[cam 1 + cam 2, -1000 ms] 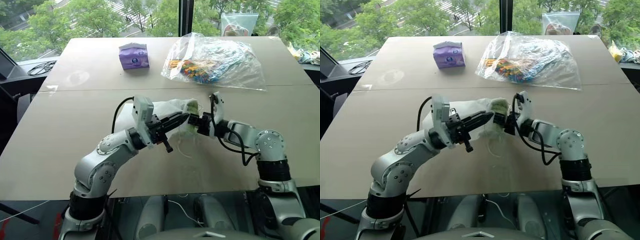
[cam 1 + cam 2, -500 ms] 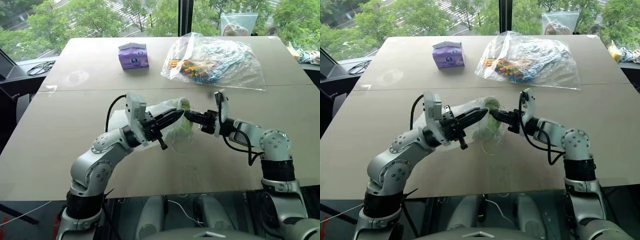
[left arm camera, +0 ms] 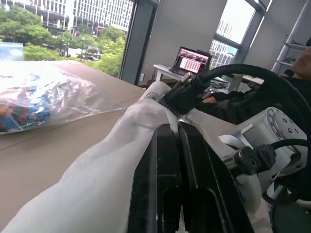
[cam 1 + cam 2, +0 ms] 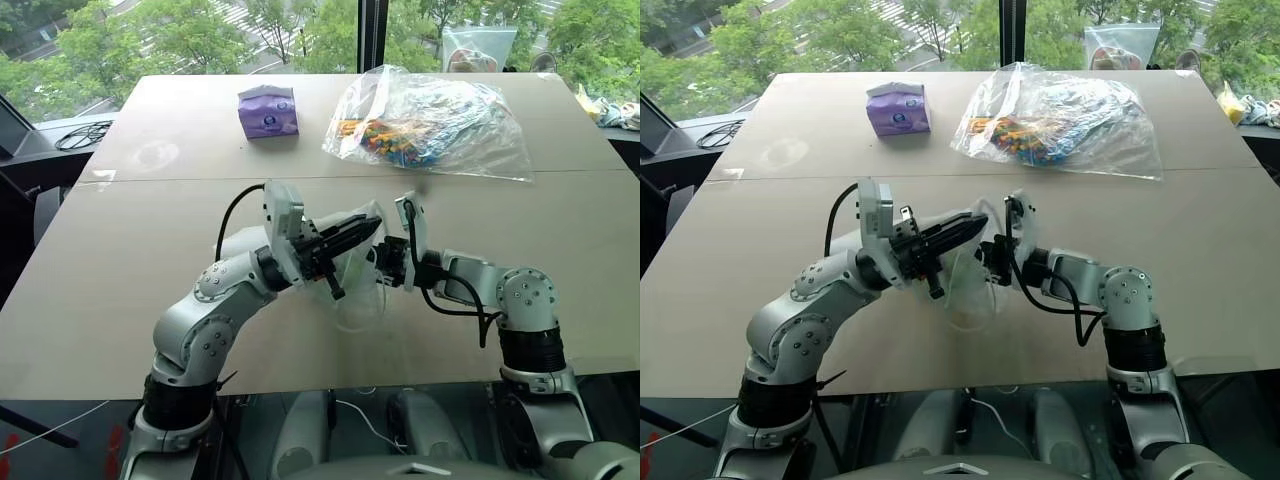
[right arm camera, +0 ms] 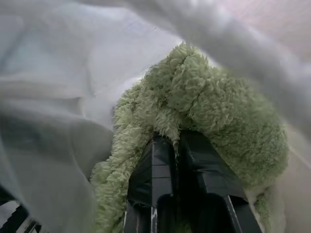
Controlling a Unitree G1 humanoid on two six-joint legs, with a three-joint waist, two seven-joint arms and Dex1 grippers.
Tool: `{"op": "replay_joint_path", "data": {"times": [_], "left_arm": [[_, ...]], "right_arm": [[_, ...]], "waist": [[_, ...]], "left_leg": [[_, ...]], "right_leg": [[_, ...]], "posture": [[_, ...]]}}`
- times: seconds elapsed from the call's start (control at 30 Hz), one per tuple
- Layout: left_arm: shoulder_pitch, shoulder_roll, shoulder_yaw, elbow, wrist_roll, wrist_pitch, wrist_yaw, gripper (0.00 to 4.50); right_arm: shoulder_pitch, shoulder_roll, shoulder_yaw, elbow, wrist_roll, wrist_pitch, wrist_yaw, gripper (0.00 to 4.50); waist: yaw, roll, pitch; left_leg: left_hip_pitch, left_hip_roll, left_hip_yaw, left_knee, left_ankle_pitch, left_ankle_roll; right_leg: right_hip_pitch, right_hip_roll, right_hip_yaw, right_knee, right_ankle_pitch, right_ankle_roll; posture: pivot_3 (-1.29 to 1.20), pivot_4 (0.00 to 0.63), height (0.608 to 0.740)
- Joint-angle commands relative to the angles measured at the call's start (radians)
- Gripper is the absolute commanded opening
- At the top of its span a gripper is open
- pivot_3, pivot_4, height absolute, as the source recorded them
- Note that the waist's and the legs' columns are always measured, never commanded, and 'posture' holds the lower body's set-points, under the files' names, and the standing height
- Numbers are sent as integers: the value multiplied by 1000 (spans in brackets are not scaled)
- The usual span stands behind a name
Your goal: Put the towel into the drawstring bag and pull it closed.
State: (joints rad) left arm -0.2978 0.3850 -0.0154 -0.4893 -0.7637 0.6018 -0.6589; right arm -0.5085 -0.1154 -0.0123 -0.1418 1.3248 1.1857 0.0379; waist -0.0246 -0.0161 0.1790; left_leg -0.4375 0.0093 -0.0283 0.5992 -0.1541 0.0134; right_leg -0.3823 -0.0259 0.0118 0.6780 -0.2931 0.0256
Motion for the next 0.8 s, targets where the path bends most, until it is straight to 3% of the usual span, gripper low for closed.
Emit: {"op": "replay_joint_path", "data": {"times": [0.03, 0.17, 0.37, 0.47, 0.67, 0.8], "left_arm": [[-15, -16, -30, -42, -16, -10, -11, 0], [-9, -17, -26, -50, -19, -7, -11, 0], [-27, 73, -18, 4, 122, -75, -42, 0], [-34, 103, -47, 48, 248, -169, -43, 0], [-20, 78, -31, 66, 300, -211, -9, 0], [-34, 49, -29, 78, 312, -212, 23, 0]], "right_arm": [[-46, 56, -7, 16, -28, -51, -27, 35], [-75, 111, -96, 122, -146, -199, -122, 35], [-70, 66, -190, 60, -148, -269, -59, 35], [-26, -32, -134, -28, -139, -195, 79, 969], [41, -206, -76, -110, -241, -195, 233, 3795], [111, -322, -60, -251, -203, -196, 440, 3795]], "waist": [[-1, 0, 0], [-5, 0, 0], [10, 0, 1], [10, 0, 1], [9, 0, 1], [12, 0, 1]], "left_leg": [[0, 0, 0, 0, 0, 0], [1, 1, 0, 0, 0, 0], [-1, -1, 0, 0, 0, 0], [0, -1, 2, 0, 0, 0], [0, 1, 1, -1, 0, 0], [0, 1, 1, -1, 0, 0]], "right_leg": [[0, 0, 0, 0, 0, 0], [0, 1, 0, 0, 0, 0], [0, 0, 0, -1, 1, 1], [0, 0, 2, -1, 1, 1], [-1, -2, 1, -1, 0, 1], [-1, -3, 1, -1, 0, 1]], "posture": [[0, 150, 740], [0, 150, 740], [0, 150, 740], [0, 150, 740], [0, 150, 740], [0, 150, 740]]}}
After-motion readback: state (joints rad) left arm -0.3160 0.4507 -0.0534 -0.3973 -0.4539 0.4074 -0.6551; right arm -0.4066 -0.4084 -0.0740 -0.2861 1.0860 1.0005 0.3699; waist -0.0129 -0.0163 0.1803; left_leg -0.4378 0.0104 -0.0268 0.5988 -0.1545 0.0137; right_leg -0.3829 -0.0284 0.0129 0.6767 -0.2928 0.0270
